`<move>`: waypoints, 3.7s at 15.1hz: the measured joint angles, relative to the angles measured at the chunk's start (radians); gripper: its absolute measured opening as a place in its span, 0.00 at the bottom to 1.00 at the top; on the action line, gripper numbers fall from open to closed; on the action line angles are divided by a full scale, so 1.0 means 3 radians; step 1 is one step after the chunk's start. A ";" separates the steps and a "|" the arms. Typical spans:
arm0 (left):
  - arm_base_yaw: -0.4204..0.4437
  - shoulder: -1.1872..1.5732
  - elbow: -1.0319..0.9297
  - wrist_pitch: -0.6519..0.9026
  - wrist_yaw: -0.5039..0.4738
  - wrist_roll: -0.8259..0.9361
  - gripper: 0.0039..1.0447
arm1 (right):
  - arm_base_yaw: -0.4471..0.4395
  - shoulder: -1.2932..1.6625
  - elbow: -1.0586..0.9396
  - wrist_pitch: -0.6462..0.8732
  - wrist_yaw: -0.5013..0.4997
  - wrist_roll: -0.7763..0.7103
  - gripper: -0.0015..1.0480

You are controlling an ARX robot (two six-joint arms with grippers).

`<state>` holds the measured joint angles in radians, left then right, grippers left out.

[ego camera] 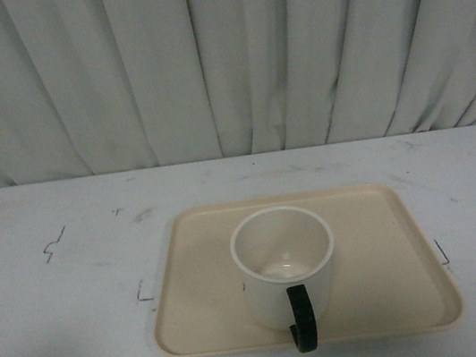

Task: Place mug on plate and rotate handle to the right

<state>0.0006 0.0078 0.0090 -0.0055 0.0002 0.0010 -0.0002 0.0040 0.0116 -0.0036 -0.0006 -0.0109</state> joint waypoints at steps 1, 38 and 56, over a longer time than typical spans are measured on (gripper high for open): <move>0.0000 0.0000 0.0000 0.0004 -0.0001 0.0000 0.36 | 0.0000 0.0000 0.0000 0.0000 0.0000 0.0000 0.94; 0.0000 0.0000 0.0000 0.0006 0.0000 -0.0001 0.94 | 0.1068 0.6902 0.5417 -0.2131 -0.0291 -0.1502 0.03; 0.0000 0.0000 0.0000 0.0006 -0.0001 -0.0001 0.94 | 0.1334 0.7388 0.5905 -0.3057 -0.0807 -0.3871 0.03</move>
<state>0.0006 0.0078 0.0090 -0.0036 -0.0002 0.0006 0.4000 2.2204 1.7832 -0.9207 -0.2428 -1.1721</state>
